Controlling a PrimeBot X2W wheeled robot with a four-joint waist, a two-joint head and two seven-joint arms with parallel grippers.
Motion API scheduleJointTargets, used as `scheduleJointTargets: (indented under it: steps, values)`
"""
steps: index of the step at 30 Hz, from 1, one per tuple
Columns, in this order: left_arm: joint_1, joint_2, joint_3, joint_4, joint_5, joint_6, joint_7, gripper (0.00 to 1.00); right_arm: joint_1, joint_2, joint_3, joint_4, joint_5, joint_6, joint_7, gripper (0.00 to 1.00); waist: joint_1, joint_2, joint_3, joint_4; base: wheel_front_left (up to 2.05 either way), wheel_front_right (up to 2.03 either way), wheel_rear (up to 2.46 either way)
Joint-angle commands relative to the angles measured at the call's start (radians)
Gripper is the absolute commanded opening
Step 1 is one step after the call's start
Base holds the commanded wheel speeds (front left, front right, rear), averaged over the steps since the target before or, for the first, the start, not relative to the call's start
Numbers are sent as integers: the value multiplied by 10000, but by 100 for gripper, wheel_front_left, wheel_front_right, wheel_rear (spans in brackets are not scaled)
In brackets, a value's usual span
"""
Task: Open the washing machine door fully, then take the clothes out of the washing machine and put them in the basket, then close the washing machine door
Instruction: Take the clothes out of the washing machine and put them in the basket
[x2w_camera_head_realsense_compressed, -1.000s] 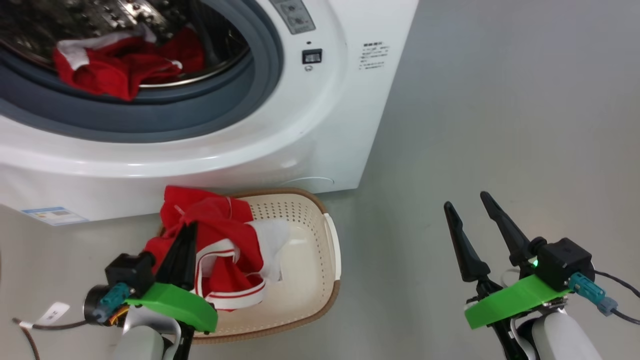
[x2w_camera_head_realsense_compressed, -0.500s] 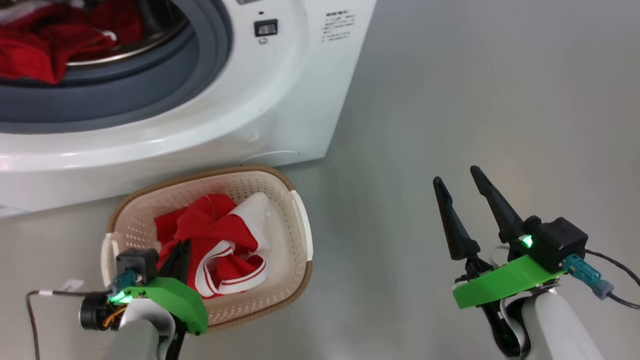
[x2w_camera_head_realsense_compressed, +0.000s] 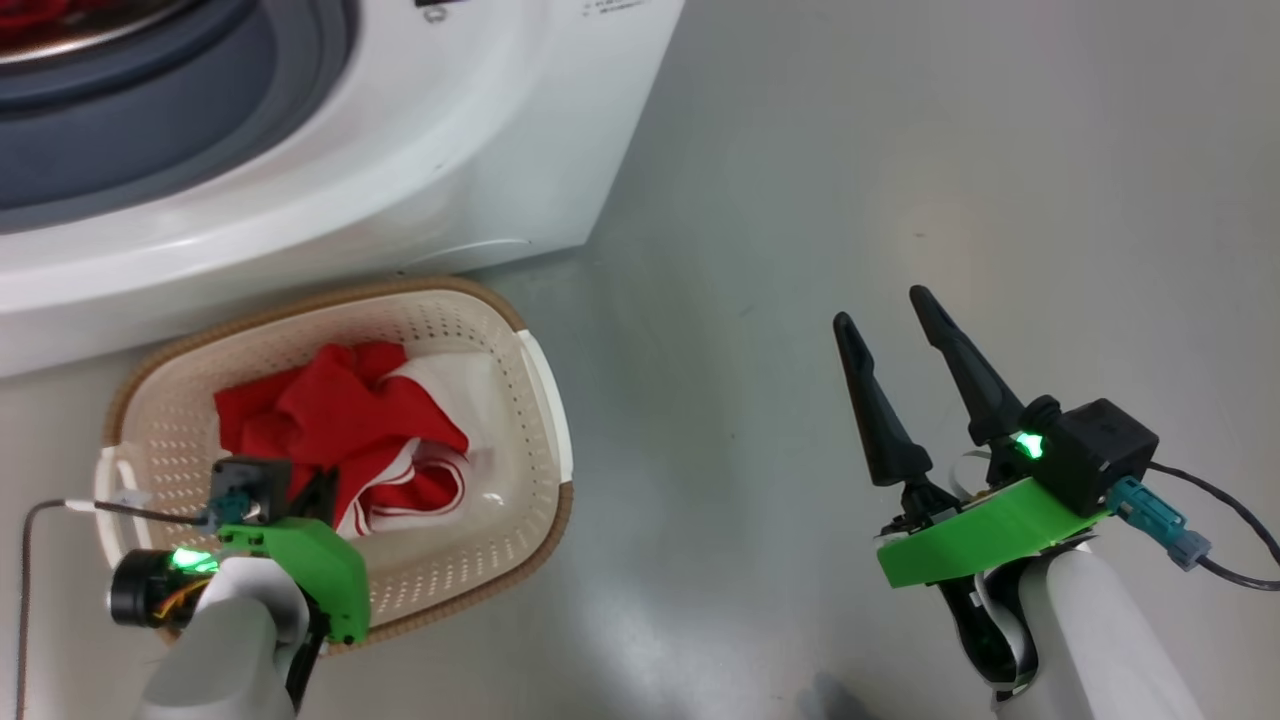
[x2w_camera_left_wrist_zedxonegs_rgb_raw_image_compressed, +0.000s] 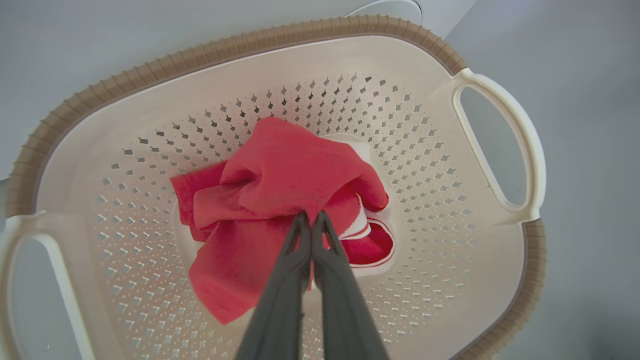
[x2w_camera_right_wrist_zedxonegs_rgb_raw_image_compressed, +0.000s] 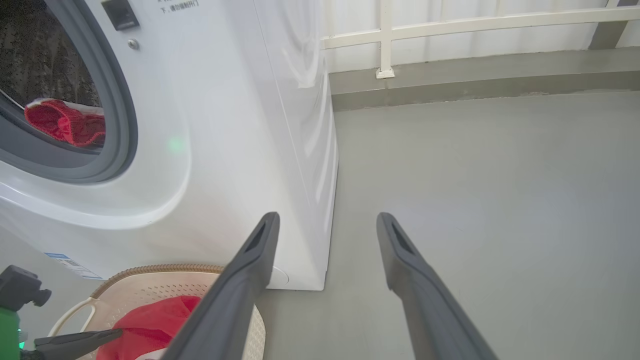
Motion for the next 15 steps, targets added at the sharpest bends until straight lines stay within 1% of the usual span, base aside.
scheduleJointTargets:
  steps: [1, 4, 5, 6, 7, 8, 10, 12, 13, 14, 15]
  values:
    - [-165, 406, -19, 254, -141, -31, -123, 0, -31, 89, 348, -263, 47, 16, -118, 100, 0, 0, 448, -338, 0, 0, 0]
    - [-235, 457, -234, 485, -250, -31, -62, 0, -41, 99, 399, -269, 47, 16, -118, 100, 0, 0, 497, -385, 0, 0, 0]
    - [-272, 558, -403, 634, -320, -32, -39, 0, -40, 106, 434, -277, 44, 16, -118, 100, 0, 0, 538, -423, 0, 0, 0]
    - [-281, 593, -433, 692, -389, -32, -35, 4, -40, 108, 430, -278, 42, 16, -118, 100, 0, 0, 548, -435, 0, 0, 0]
    - [-281, 593, -433, 692, -389, -32, -35, 4, -40, 108, 430, -278, 42, 16, -118, 100, 0, 0, 548, -435, 0, 0, 0]
    - [-283, 617, -469, 737, -445, -32, -36, 13, -38, 110, 419, -277, 44, 16, -118, 100, 0, 0, 553, -446, 0, 0, 0]
    - [-270, 640, -548, 804, -548, -32, -37, 17, -30, 113, 418, -284, 74, 16, -118, 100, 0, 0, 550, -468, 0, 0, 0]
    - [-265, 649, -597, 850, -662, -32, -40, 25, -24, 114, 413, -285, 118, 16, -118, 100, 0, 0, 539, -473, 0, 0, 0]
    - [-265, 650, -620, 867, -714, -32, -42, 44, -22, 115, 410, -284, 132, 16, -118, 100, 0, 0, 526, -469, 0, 0, 0]
    - [-270, 651, -628, 881, -781, -32, -46, 67, -15, 115, 406, -278, 140, 16, -118, 100, 0, 0, 504, -457, 0, 0, 0]
    - [-286, 648, -627, 891, -854, -32, -51, 96, -5, 115, 406, -269, 143, 16, -118, 100, 0, 0, 477, -440, 0, 0, 0]
